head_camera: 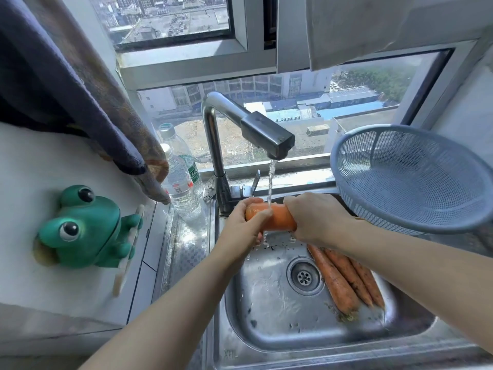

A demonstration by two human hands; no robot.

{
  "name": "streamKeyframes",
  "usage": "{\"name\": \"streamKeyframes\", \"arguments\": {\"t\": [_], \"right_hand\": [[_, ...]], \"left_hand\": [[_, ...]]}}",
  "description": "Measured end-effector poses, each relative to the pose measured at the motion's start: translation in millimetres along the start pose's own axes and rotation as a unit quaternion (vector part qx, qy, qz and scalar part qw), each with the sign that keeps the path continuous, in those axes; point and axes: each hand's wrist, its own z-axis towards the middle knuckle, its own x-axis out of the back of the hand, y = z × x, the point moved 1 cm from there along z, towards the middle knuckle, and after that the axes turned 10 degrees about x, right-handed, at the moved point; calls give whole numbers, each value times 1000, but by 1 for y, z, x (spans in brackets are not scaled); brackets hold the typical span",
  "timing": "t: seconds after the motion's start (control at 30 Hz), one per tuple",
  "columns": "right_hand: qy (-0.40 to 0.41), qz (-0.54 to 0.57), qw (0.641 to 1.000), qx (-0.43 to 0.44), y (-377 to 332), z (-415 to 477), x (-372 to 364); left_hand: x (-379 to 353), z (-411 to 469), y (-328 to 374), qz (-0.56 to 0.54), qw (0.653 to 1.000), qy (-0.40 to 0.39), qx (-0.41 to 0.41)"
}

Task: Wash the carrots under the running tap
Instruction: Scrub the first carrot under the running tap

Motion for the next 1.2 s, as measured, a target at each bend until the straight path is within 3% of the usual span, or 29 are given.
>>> {"name": "streamKeyframes", "arguments": {"t": [0.1, 0.27, 0.43, 0.57, 0.73, 0.87, 1.03, 1.2], "right_hand": [[4, -6, 1000, 0, 3, -1, -1], [13, 2, 1000, 4, 0, 1, 0], [16, 3, 1000, -3, 5, 0, -1], [20, 3, 1000, 4, 1, 2, 1], [13, 3, 1000, 2, 4, 1, -2], [17, 7, 1000, 8, 3, 3, -5], [21, 4, 1000, 6, 5, 2, -6], [26, 8, 1000, 6, 4, 3, -5]], "left_hand": [[5, -4, 0, -16, 998, -65, -4], [2, 1, -4, -16, 999, 8, -30], [12, -2, -2, -9, 996, -92, -19], [8, -1, 0, -31, 998, -45, -19], [10, -3, 3, -31, 995, -91, 15], [7, 0, 2, -24, 999, -47, 12], [9, 0, 2, -34, 995, -85, 32], [4, 2, 2, -26, 999, -27, 16]]}}
